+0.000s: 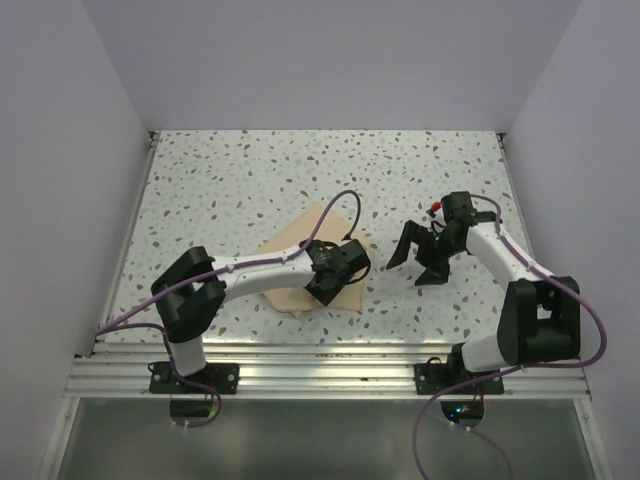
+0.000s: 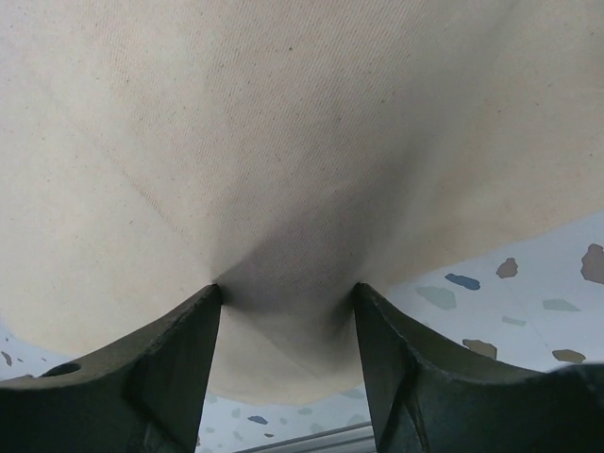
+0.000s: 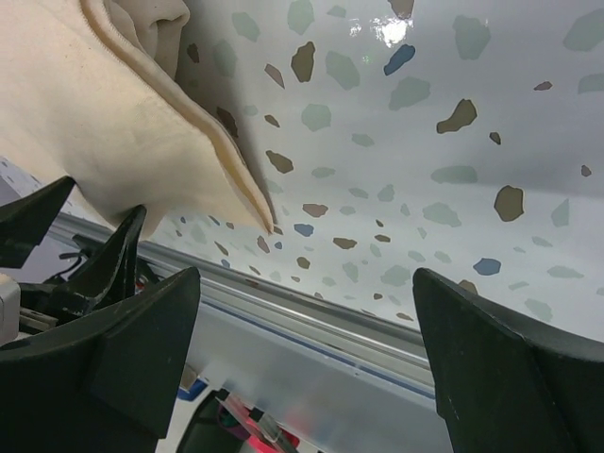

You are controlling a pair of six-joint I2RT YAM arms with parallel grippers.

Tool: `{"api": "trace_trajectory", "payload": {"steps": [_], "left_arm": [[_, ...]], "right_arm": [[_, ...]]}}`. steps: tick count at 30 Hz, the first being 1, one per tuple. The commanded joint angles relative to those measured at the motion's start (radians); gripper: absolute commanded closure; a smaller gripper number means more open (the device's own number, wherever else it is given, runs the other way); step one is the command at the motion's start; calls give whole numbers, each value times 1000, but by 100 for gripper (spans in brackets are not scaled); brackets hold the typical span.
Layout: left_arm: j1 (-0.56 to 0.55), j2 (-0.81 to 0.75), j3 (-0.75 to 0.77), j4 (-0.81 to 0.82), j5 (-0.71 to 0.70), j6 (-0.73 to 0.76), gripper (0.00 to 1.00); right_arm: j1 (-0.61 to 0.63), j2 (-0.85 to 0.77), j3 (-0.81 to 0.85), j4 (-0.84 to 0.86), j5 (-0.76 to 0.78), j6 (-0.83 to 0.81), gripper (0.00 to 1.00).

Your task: Prepare the surgical pack

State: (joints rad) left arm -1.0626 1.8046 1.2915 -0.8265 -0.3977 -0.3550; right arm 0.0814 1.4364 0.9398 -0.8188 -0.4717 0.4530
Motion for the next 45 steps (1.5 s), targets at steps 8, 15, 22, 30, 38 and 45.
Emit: {"api": "trace_trajectory", "payload": {"steps": [8,15,22,30,38,45], "left_arm": [[-4,25,-8,41,-81,-13,44],[-4,67,34,17,-125,17,70],[-4,50,92,-28,-116,31,100],[-2,13,127,-36,-63,54,100],[9,-10,127,-31,-43,76,100],[21,-34,152,-25,-20,88,100]], "right_arm": [[14,-59,-62,26,-38,21,1],[47,-90,-73,50,-53,68,1],[139,-71,-98,177,-82,193,2],[261,24,-156,539,-85,503,42],[319,136,-136,673,-61,610,81],[415,216,-174,901,-53,748,85]]}}
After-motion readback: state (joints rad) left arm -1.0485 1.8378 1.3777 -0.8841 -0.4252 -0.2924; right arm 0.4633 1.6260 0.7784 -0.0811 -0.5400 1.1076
